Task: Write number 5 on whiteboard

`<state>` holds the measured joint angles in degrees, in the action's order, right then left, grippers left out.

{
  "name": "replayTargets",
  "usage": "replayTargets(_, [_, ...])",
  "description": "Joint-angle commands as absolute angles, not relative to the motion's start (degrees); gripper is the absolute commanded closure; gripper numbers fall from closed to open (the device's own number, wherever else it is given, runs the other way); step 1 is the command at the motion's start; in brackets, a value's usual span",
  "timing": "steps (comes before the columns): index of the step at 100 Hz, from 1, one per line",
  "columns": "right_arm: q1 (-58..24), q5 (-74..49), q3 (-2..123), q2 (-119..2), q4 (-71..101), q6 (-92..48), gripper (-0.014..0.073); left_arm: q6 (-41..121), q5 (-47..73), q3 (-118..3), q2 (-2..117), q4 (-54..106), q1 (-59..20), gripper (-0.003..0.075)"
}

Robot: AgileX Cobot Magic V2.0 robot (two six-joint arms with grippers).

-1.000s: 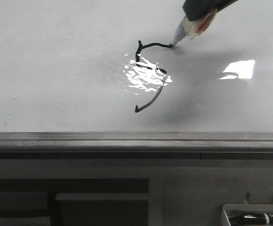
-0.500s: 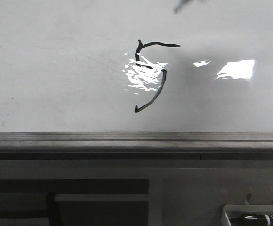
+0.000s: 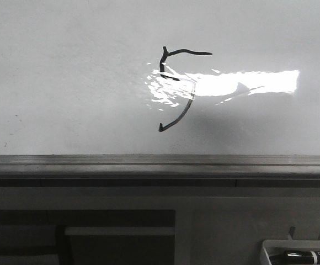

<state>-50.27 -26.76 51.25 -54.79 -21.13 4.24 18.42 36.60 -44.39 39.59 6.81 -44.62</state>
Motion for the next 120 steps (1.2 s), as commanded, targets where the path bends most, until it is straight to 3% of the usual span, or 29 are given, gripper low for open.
replayTargets(1, [-52.0,-19.5,50.3,-54.3,-22.5,1.3,0.0639,24.5,37.2,-49.6,44.4,8.1,-47.7,0.0405])
replayTargets(34, [-59.9,-15.6,47.9,-54.3,-22.6,1.0,0.0662,35.8,36.9,-55.1,56.0,6.4,-61.4,0.0405])
replayTargets(70, [-67.8,-15.6,47.9,-54.3,-22.6,-3.8,0.0662,34.8,35.2,-56.4,57.1,9.5,-61.7,0.0405])
replayTargets(102, [-68.7,-14.9,47.9,-54.3,-22.6,-3.8,0.0662,33.2,39.1,-56.4,57.2,9.1,-61.6,0.041])
replayTargets(120, [-69.1,-14.8,47.9,-54.3,-22.6,-3.8,0.0662,33.2,39.7,-56.4,57.3,9.0,-61.6,0.0529])
